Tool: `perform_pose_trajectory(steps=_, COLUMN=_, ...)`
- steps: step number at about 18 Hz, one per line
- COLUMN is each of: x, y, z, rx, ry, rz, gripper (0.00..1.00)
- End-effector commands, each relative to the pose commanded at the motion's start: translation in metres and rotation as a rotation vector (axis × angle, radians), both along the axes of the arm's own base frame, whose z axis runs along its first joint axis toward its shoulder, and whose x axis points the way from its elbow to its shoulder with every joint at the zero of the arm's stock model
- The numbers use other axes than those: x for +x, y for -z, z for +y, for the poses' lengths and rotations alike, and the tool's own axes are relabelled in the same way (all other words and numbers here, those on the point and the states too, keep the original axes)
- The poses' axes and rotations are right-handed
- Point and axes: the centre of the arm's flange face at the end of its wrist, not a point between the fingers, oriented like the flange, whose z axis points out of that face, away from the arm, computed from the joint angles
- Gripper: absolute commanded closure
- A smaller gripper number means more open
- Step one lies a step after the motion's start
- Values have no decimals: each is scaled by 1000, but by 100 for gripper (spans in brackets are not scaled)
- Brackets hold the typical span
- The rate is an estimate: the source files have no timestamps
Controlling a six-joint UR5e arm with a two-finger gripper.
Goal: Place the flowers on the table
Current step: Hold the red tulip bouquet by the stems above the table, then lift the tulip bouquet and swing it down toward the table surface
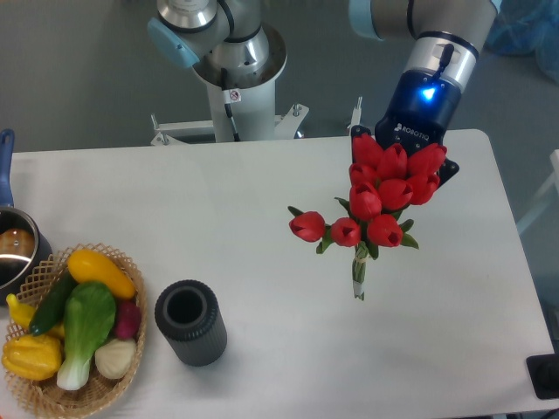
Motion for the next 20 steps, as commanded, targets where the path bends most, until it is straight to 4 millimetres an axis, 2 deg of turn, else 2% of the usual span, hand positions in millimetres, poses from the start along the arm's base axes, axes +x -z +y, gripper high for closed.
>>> perform_pose_trajectory(steps=9, x=6, y=-6, z=1, rx=-8, ry=-3, rz=8, gripper=62)
perform_pose_trajectory(steps=17, x=20, y=-14, z=-7, rx=-122, ry=-71, rz=67, gripper=62)
perform_pose_trajectory(steps=20, x=28, y=-18, z=-18, rx=-244, ry=-137, rz=86, gripper=62)
